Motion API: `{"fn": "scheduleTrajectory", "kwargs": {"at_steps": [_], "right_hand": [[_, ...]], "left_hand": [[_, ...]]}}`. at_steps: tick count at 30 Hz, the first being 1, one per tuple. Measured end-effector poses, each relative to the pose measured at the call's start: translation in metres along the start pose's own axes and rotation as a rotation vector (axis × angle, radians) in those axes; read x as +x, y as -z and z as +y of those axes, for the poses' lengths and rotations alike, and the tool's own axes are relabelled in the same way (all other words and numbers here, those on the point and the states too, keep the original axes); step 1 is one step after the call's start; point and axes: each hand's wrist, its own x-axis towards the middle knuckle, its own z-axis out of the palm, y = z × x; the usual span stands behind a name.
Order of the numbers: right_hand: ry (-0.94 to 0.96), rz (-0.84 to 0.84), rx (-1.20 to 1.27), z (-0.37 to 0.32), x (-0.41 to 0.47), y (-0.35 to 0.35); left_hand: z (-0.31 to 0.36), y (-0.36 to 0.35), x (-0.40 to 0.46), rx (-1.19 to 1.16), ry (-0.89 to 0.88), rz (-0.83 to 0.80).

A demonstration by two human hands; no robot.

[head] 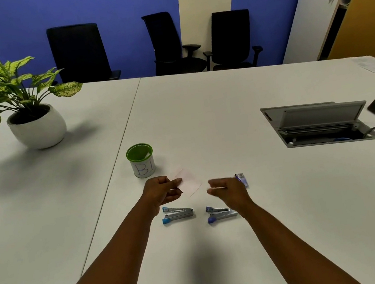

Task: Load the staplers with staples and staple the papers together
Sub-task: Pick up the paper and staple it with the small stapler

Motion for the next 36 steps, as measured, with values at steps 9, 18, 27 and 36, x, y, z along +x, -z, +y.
{"fn": "scheduleTrajectory", "kwargs": {"at_steps": [9,18,27,36], "right_hand": [[0.051,-0.221,-0.84,0.061,0.011,-0.006],[0.132,-0.206,-0.898,0.072,0.024,-0.022],[-0.124,-0.201,-0.05,0.042,0.015,-0.03],[-0.365,-0.439,0.661,0.014,-0.001,-0.03]], "left_hand": [[-0.017,0.008,0.022,-0.037,0.068,0.069],[-0.023,0.008,0.035,-0.072,0.109,0.081],[-0.029,0.007,0.038,-0.093,0.128,0.083],[-0.029,-0.002,0.036,0.027,0.094,0.06]]}}
